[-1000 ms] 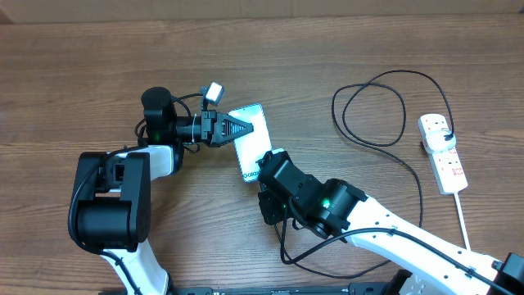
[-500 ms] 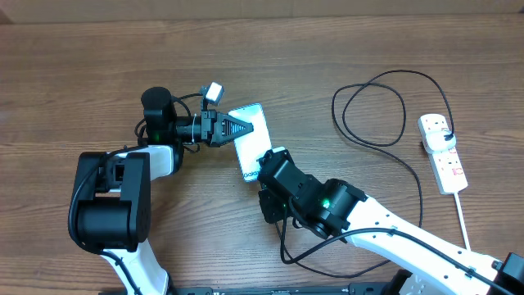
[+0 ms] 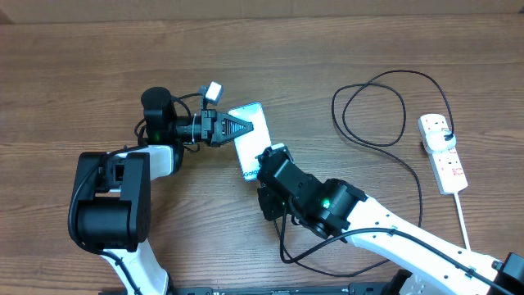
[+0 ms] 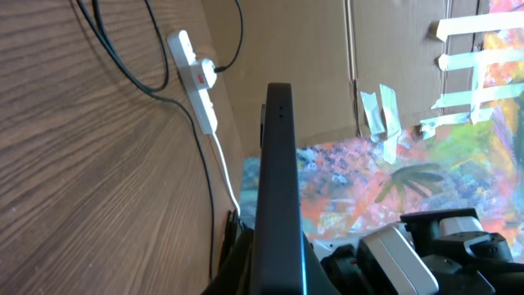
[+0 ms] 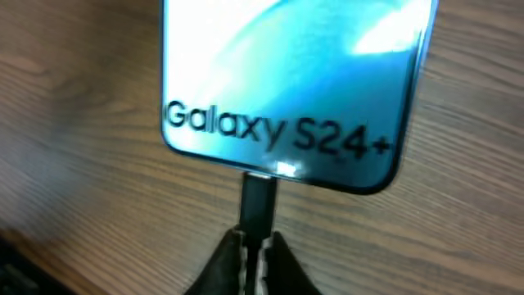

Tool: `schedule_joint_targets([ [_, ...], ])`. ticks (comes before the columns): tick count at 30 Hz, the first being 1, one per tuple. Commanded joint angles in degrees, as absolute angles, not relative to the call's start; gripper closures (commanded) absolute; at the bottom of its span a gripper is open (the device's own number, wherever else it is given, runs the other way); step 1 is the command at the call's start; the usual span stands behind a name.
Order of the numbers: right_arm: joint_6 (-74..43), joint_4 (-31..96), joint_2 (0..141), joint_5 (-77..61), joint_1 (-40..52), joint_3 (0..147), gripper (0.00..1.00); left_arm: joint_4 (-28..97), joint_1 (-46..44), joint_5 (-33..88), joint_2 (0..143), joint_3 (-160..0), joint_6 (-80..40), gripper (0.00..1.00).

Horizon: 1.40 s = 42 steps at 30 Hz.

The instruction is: Plug charger to phone and switch on socket

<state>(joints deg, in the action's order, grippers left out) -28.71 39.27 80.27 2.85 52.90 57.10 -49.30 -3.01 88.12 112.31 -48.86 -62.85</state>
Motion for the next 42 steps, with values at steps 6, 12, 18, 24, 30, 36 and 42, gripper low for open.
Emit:
schedule_joint_targets([
  [6,-28.5,40.6,80.3,-1.4,52.8,58.6,0.71,-49.6,-3.3,89.9,112.5,-49.3,-62.8,0.96],
  [12,-28.5,40.6,80.4,-2.7,52.8,58.6,0.66,-49.5,-3.3,88.1,112.5,-49.3,-63.8,0.96],
  [18,-28.5,40.5,80.4,0.8,52.8,58.5,0.78,-49.5,-3.3,88.4,112.5,-49.3,-64.8,0.96],
  [24,-28.5,37.9,80.4,4.7,52.8,58.5,0.94,-49.5,-3.4,88.8,112.5,-49.3,-64.8,0.96],
  [30,-28.5,34.7,81.3,9.0,52.7,58.5,0.96,-49.5,-3.4,90.6,112.5,-49.3,-64.8,0.96],
  [36,-27.3,28.0,81.4,11.1,52.7,58.5,0.96,-49.5,-3.7,90.7,112.5,-49.2,-64.8,0.96],
  [42,-26.9,26.9,81.3,11.6,52.7,58.7,0.96,-49.5,-3.9,90.7,112.5,-49.0,-64.8,0.96],
])
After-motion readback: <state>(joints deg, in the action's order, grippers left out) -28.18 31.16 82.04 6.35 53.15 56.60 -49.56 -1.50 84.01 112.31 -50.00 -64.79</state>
